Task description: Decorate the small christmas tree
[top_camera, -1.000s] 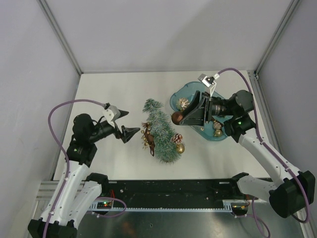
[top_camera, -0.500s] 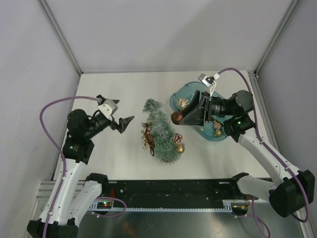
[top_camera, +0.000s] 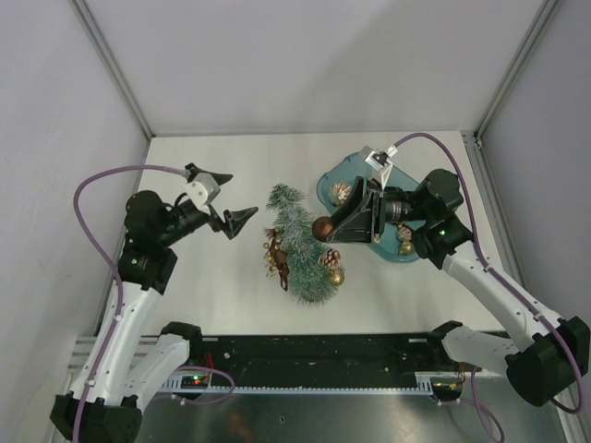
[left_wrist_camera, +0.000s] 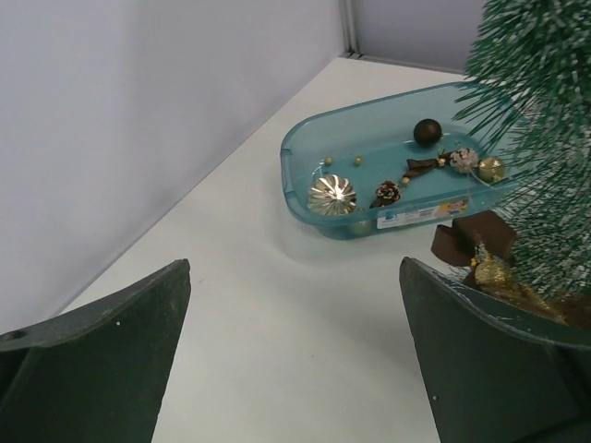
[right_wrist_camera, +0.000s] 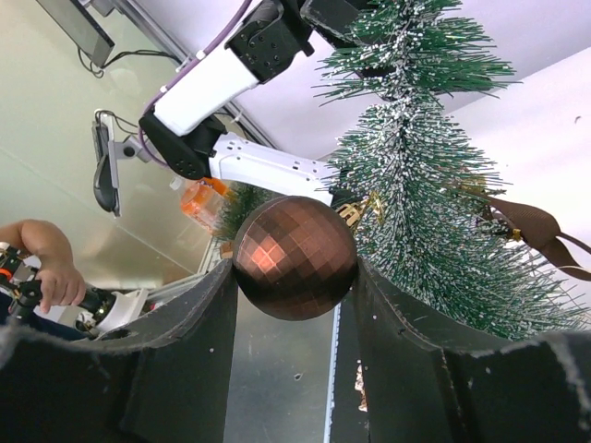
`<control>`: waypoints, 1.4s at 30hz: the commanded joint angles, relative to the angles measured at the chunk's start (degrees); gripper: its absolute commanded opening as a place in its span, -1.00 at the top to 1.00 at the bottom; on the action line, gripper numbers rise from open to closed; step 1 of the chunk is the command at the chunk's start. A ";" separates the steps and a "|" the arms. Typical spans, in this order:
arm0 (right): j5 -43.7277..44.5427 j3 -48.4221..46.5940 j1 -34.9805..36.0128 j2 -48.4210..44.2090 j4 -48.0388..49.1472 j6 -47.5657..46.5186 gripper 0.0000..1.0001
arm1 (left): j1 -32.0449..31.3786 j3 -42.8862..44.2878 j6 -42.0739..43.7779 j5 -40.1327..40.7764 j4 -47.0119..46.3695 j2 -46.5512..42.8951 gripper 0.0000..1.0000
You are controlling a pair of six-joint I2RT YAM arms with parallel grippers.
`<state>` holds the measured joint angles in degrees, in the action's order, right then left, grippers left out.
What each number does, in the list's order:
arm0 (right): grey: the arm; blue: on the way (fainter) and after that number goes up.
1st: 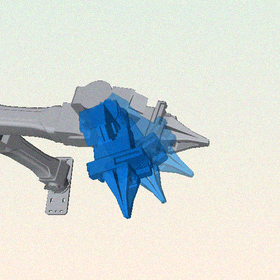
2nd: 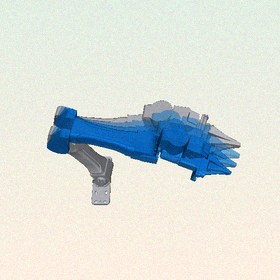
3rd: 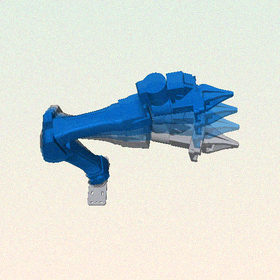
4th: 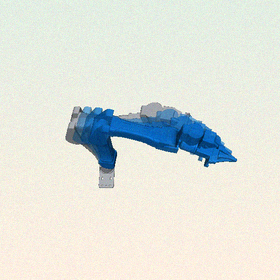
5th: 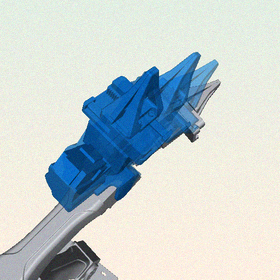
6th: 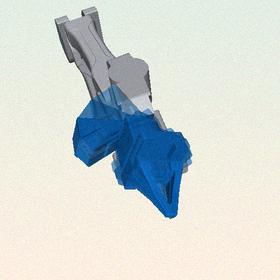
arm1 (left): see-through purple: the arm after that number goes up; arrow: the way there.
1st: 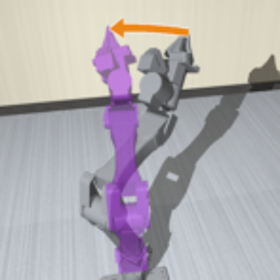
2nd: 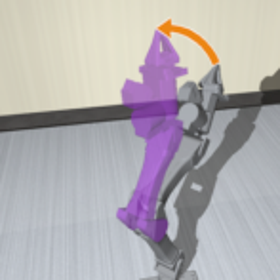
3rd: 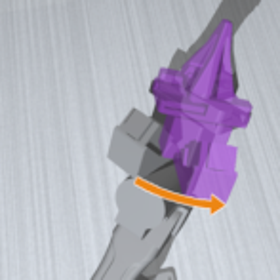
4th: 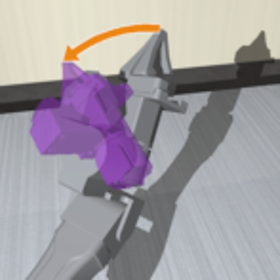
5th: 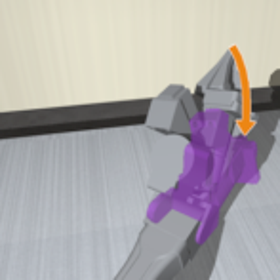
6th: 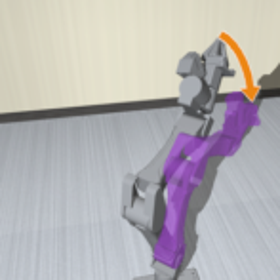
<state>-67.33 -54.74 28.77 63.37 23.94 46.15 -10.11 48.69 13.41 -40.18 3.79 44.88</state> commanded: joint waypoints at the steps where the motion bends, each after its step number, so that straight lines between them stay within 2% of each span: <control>1: 0.87 -1.09 -0.31 -2.00 -0.21 -2.39 0.29 | -1.37 2.96 -2.80 -3.65 -3.34 0.78 -0.99; 13: -1.59 -1.09 -5.82 -2.72 2.34 -0.02 0.30 | -2.51 2.89 -6.51 -7.31 -7.31 1.70 -0.98; 30: -2.70 -1.09 -2.37 -1.83 6.23 2.54 0.30 | -5.10 1.97 -11.54 -9.81 -15.39 3.62 -0.95; 42: -1.89 -1.07 -0.06 -5.34 -6.94 -4.87 0.31 | -5.10 0.34 -11.73 -9.34 -15.72 2.62 -0.94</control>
<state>-69.32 -54.74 28.32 60.34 20.58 44.60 -14.87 49.28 2.81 -48.86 -9.78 48.42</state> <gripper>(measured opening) 0.524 0.972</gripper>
